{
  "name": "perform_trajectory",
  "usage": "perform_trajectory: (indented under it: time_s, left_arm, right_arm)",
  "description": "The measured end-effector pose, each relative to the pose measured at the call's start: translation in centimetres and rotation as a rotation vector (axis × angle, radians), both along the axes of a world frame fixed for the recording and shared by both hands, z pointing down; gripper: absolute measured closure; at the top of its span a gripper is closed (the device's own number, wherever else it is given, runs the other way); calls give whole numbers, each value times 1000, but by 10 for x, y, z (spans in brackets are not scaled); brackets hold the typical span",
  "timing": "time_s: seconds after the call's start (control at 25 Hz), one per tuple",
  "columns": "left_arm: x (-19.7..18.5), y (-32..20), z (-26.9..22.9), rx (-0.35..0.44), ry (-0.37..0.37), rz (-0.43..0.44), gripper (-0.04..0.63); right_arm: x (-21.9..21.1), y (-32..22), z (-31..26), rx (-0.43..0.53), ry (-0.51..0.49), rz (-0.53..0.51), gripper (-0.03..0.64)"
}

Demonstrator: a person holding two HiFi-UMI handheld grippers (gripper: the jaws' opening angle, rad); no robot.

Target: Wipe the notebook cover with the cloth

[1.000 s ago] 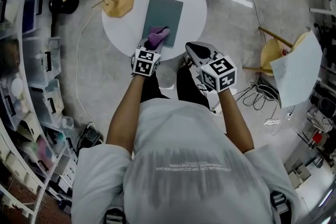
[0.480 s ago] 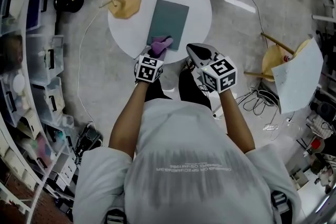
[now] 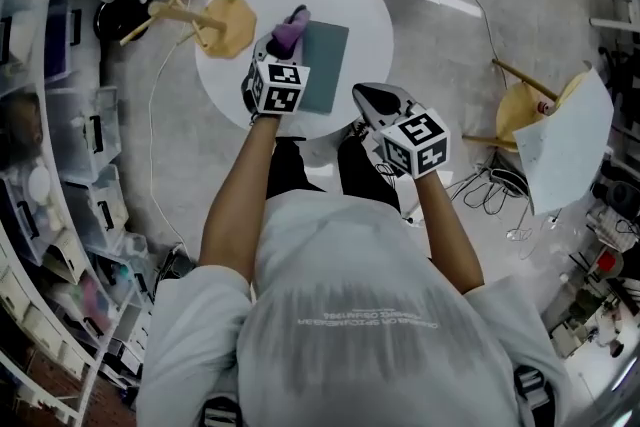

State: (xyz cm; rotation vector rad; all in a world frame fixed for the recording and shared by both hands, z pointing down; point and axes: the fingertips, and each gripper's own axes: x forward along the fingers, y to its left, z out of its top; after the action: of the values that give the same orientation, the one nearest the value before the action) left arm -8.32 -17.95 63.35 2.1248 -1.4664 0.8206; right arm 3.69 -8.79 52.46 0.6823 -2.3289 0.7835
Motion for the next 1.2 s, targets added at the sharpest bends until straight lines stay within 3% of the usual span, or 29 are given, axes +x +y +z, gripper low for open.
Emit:
perform_trajectory:
  time_s: [0.12, 0.28, 0.44, 0.6, 0.84, 1.2]
  left_arm:
    - [-11, -36, 21, -32, -100, 18, 517]
    - [-3, -40, 53, -105, -162, 117, 517]
    - [3, -34, 57, -64, -201, 169, 517]
    - [5, -22, 60, -50, -291, 281, 517]
    - [3, -5, 61, -43, -352, 361, 518]
    - [1, 33, 62, -69, -345, 362, 519]
  right_arm:
    - [12, -11, 5, -7, 10, 37, 615]
    - [28, -18, 10, -25, 21, 75, 615]
    - [37, -23, 14, -36, 28, 85, 615]
    - [31, -24, 14, -25, 29, 66, 615]
    - [21, -23, 8, -2, 15, 49, 615]
    - [24, 5, 3, 12, 14, 48, 615]
